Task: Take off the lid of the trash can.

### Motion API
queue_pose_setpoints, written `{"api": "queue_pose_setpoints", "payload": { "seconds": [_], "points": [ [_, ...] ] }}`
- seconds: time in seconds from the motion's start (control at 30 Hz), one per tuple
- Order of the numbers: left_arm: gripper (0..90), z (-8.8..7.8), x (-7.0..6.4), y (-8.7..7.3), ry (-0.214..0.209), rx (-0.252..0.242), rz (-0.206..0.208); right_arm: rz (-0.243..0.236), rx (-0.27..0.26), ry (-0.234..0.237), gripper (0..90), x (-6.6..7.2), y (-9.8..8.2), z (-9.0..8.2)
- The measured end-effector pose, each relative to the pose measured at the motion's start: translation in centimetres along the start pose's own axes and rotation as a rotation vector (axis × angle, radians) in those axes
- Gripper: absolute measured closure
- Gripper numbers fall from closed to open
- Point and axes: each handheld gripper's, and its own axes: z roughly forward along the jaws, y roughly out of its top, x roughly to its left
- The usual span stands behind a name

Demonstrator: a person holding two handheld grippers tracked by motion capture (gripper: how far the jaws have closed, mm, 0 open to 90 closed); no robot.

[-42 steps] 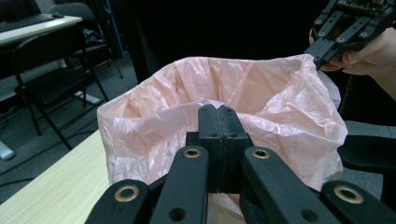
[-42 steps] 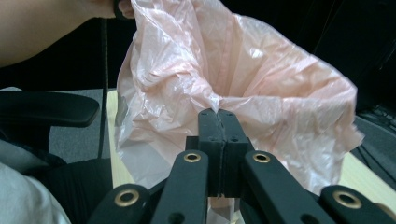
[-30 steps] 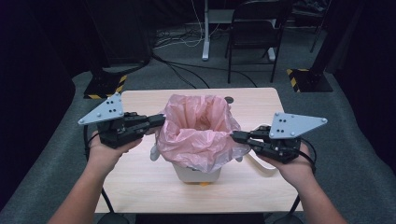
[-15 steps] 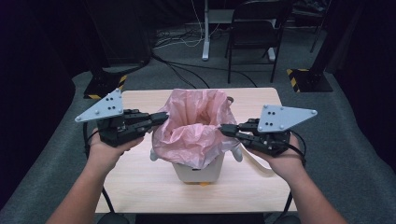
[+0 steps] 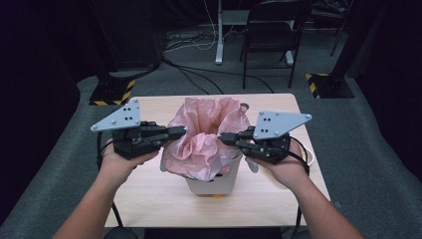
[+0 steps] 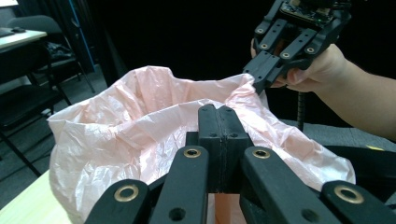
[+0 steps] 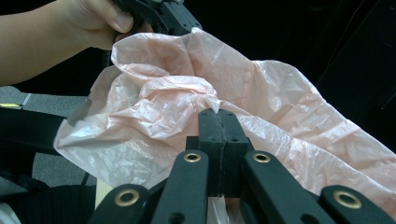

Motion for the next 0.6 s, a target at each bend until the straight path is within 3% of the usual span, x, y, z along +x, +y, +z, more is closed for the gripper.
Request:
{"api": "queue_pose_setpoints", "payload": {
  "seconds": [0.43, 0.6],
  "points": [
    [87.3, 1.6, 0.3, -1.0, -0.055, 0.01, -0.032, 0.002, 0.008, 0.02, 90.0, -0.2, 0.1, 2.0],
    [75.6, 2.0, 0.3, -1.1, -0.075, 0.005, -0.045, 0.001, 0.008, 0.025, 90.0, -0.2, 0.2, 2.5]
  ]
}}
